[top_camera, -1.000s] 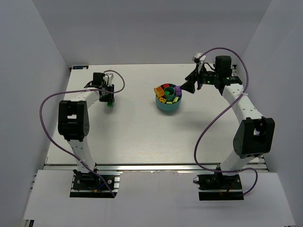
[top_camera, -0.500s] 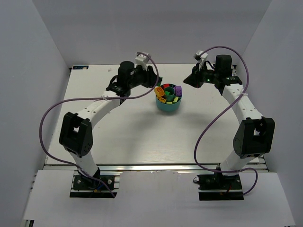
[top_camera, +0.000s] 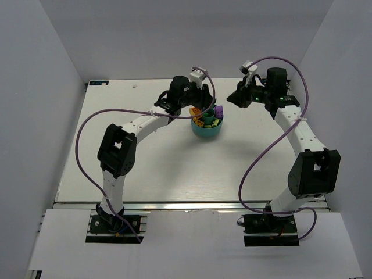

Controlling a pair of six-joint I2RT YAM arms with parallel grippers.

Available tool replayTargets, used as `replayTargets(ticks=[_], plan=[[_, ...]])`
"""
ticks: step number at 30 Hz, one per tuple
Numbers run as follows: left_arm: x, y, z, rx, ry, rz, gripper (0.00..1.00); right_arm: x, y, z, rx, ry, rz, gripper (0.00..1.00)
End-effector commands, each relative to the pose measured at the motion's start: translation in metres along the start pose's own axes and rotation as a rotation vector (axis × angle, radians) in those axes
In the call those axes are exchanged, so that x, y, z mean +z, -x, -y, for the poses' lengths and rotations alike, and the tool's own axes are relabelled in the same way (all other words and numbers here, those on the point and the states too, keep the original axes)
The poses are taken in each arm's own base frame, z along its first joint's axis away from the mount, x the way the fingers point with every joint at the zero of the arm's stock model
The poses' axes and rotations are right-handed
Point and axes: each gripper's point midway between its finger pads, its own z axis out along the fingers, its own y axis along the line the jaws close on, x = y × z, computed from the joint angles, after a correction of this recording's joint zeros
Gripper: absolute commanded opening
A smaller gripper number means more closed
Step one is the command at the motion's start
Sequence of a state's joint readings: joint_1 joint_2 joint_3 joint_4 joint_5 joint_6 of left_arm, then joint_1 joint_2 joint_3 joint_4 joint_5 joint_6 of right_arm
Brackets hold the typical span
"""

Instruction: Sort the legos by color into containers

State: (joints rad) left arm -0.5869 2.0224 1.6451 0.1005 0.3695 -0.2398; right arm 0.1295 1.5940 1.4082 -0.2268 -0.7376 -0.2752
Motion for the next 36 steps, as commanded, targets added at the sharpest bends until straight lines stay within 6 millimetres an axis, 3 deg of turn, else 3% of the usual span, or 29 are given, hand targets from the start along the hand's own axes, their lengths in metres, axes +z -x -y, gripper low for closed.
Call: replayTargets(ticks=[1,10,15,21,26,31,36], plan=[[0.000,0.025,0.008,0.056,0.010,0.039,0.04,-0.008,0.018,0.000,-0.048,-0.025,0.045,0.25],[0.009,0.004,-0.004,0.096,0.059,-0.024,0.12,-0.009,0.018,0.001,-0.043,-0.027,0.047,0.28],[0.011,-0.014,-0.011,0.107,0.092,-0.080,0.23,-0.009,0.018,0.001,-0.043,-0.026,0.047,0.29],[0.013,-0.023,-0.019,0.116,0.119,-0.105,0.32,-0.010,0.019,0.001,-0.040,-0.029,0.048,0.30],[0.015,-0.025,-0.022,0.121,0.132,-0.110,0.42,-0.010,0.017,0.001,-0.040,-0.027,0.046,0.31],[0.015,-0.019,-0.020,0.146,0.144,-0.094,0.62,-0.010,0.017,0.000,-0.041,-0.027,0.046,0.32],[0.016,-0.005,-0.015,0.165,0.140,-0.065,0.69,-0.011,0.019,-0.001,-0.044,-0.026,0.048,0.32]])
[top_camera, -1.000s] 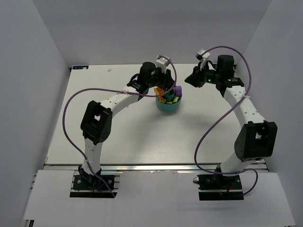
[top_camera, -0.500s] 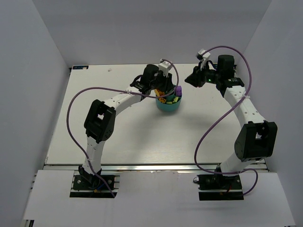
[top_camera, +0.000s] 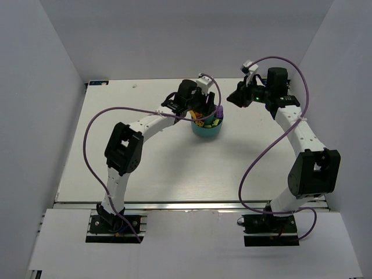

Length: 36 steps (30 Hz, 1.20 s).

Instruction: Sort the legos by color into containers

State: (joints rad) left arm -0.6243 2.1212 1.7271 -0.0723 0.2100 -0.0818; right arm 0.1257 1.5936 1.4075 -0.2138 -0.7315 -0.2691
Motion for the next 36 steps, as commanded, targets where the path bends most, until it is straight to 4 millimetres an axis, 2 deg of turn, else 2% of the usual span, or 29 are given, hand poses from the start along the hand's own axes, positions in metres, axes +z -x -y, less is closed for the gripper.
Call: replayTargets(ticks=[1,4,5,7,8,9,10,11,12,13,14,15,16,17,18,19,20,21,22,23,25,27,30,36], plan=[[-0.012,0.051,0.009,0.043,-0.001,0.108,0.69,-0.011,0.017,-0.004,-0.044,-0.012,0.040,0.32],[-0.019,0.070,0.014,0.038,-0.006,0.151,0.67,-0.012,0.017,-0.005,-0.051,-0.013,0.039,0.35],[-0.026,0.083,0.016,0.041,-0.004,0.183,0.64,-0.012,0.017,-0.005,-0.058,-0.013,0.036,0.38],[-0.036,0.098,0.016,0.045,0.012,0.215,0.59,-0.014,0.018,-0.006,-0.063,-0.013,0.031,0.55],[-0.041,0.103,0.016,0.047,0.019,0.223,0.53,-0.015,0.018,-0.006,-0.072,-0.013,0.030,0.66],[-0.054,0.116,0.018,0.052,0.026,0.250,0.47,-0.016,0.019,-0.006,-0.079,-0.014,0.028,0.84],[-0.062,0.122,0.016,0.056,0.042,0.263,0.39,-0.017,0.017,-0.007,-0.078,-0.011,0.019,0.89],[-0.068,0.116,0.014,0.053,0.055,0.251,0.31,-0.019,0.017,-0.009,-0.085,-0.015,0.019,0.89],[-0.087,0.129,0.018,0.055,0.063,0.282,0.26,-0.020,0.016,-0.007,-0.089,-0.026,0.013,0.89],[-0.091,0.112,0.012,0.039,0.088,0.252,0.26,-0.021,0.012,-0.008,-0.084,-0.030,0.002,0.89],[-0.100,0.111,0.012,0.031,0.097,0.261,0.28,-0.025,0.013,-0.008,-0.096,-0.047,0.000,0.89],[-0.125,0.124,0.013,0.020,0.115,0.305,0.38,-0.027,0.011,-0.007,-0.099,-0.062,-0.005,0.89],[-0.136,0.123,0.003,-0.035,0.177,0.321,0.44,-0.029,0.008,-0.006,-0.098,-0.076,-0.011,0.89],[-0.141,0.099,-0.007,-0.079,0.232,0.291,0.51,-0.033,0.009,-0.004,-0.101,-0.105,-0.016,0.89],[-0.153,0.095,-0.014,-0.113,0.268,0.302,0.56,-0.035,0.008,-0.003,-0.097,-0.120,-0.020,0.89],[-0.179,0.105,-0.013,-0.158,0.278,0.350,0.62,-0.037,0.008,-0.002,-0.097,-0.137,-0.025,0.89],[-0.183,0.082,-0.019,-0.184,0.300,0.318,0.65,-0.041,0.006,0.000,-0.091,-0.161,-0.041,0.89],[-0.193,0.078,-0.024,-0.205,0.315,0.324,0.69,-0.042,0.006,0.001,-0.086,-0.174,-0.048,0.89],[-0.212,0.085,-0.023,-0.240,0.317,0.366,0.79,-0.044,0.005,0.002,-0.077,-0.186,-0.054,0.90],[-0.214,0.069,-0.026,-0.258,0.331,0.344,0.84,-0.046,0.002,0.006,-0.059,-0.214,-0.071,0.89],[-0.233,0.067,-0.026,-0.294,0.334,0.364,0.96,-0.047,-0.005,0.008,-0.017,-0.235,-0.092,0.89],[-0.238,0.052,-0.029,-0.317,0.342,0.345,0.98,-0.050,-0.013,0.009,0.012,-0.249,-0.125,0.89],[-0.250,0.043,-0.026,-0.335,0.344,0.343,0.98,-0.056,-0.024,0.011,0.059,-0.266,-0.147,0.89],[-0.270,0.029,-0.025,-0.366,0.366,0.342,0.98,-0.073,-0.032,0.002,0.108,-0.264,-0.146,0.89]])
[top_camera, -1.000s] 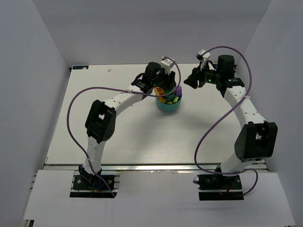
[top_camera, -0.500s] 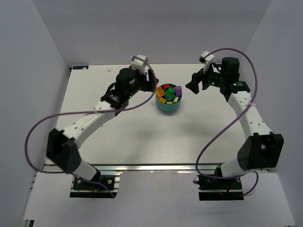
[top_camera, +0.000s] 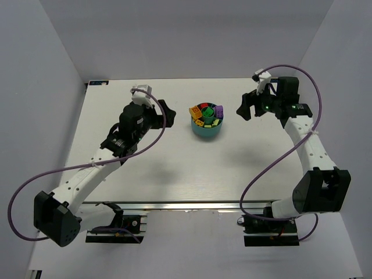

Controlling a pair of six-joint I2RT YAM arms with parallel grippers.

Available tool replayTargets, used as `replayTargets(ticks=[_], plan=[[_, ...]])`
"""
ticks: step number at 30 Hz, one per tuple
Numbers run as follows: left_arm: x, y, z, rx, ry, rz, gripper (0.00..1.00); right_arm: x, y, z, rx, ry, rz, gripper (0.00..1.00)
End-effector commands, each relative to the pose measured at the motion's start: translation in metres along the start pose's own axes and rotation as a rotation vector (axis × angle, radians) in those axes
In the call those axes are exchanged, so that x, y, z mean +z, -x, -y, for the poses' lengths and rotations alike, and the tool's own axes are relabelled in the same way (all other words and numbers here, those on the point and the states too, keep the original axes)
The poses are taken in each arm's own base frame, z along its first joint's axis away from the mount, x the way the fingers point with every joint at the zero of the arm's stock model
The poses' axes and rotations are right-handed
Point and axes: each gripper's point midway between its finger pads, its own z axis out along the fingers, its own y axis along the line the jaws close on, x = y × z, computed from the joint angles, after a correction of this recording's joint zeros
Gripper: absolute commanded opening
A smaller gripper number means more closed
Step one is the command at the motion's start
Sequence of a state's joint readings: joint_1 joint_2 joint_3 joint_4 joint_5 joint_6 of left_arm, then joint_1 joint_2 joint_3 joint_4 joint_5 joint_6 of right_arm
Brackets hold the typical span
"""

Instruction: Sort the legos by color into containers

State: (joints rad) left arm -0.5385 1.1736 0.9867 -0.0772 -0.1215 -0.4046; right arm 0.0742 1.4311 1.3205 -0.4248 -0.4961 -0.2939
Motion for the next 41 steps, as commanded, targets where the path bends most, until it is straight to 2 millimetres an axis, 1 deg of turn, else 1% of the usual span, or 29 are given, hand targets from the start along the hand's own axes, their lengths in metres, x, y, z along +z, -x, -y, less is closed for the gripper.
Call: replayTargets(ticks=[1,3,5,6,7,10,12,13,14,15,16,20,24,28,35,41], plan=[[-0.018,0.008,-0.004,-0.037,0.015,0.032,0.98,-0.020,0.002,0.002,0.046,-0.068,0.013,0.89],[-0.025,0.011,-0.004,-0.044,0.014,0.042,0.98,-0.023,-0.003,0.004,0.085,-0.101,-0.008,0.89],[-0.030,0.007,-0.006,-0.051,0.021,0.028,0.98,-0.028,-0.011,0.005,0.116,-0.122,-0.049,0.89],[-0.033,0.008,-0.006,-0.056,0.019,0.032,0.98,-0.029,-0.014,0.003,0.125,-0.117,-0.060,0.90],[-0.035,0.004,-0.008,-0.056,0.025,0.017,0.98,-0.032,-0.017,0.000,0.136,-0.113,-0.073,0.90],[-0.042,0.001,-0.008,-0.062,0.023,0.004,0.98,-0.039,-0.023,-0.006,0.160,-0.126,-0.064,0.90],[-0.045,-0.003,-0.009,-0.069,0.024,-0.002,0.98,-0.043,-0.021,-0.005,0.162,-0.151,-0.032,0.90],[-0.050,-0.001,-0.009,-0.073,0.022,0.004,0.98,-0.049,-0.017,-0.004,0.175,-0.184,-0.008,0.90],[-0.052,-0.002,-0.009,-0.076,0.021,0.002,0.98,-0.050,-0.023,-0.003,0.186,-0.201,-0.012,0.89],[-0.053,-0.005,-0.011,-0.078,0.022,-0.001,0.98,-0.051,-0.020,-0.001,0.188,-0.221,0.012,0.89],[-0.055,-0.006,-0.011,-0.082,0.023,-0.004,0.98,-0.057,-0.017,0.001,0.200,-0.254,0.036,0.89],[-0.063,-0.006,-0.012,-0.096,0.023,0.005,0.98,-0.064,-0.020,0.001,0.184,-0.287,0.073,0.89],[-0.065,-0.009,-0.014,-0.108,0.025,0.004,0.98,-0.064,-0.025,0.000,0.216,-0.296,0.054,0.90],[-0.065,-0.011,-0.013,-0.109,0.023,-0.002,0.98,-0.061,-0.033,0.005,0.261,-0.320,0.020,0.90],[-0.063,-0.007,-0.013,-0.100,0.028,0.002,0.98,-0.059,-0.032,0.006,0.261,-0.318,0.024,0.90],[-0.060,-0.007,-0.013,-0.090,0.030,-0.004,0.98,-0.054,-0.039,0.007,0.268,-0.317,0.012,0.90]])
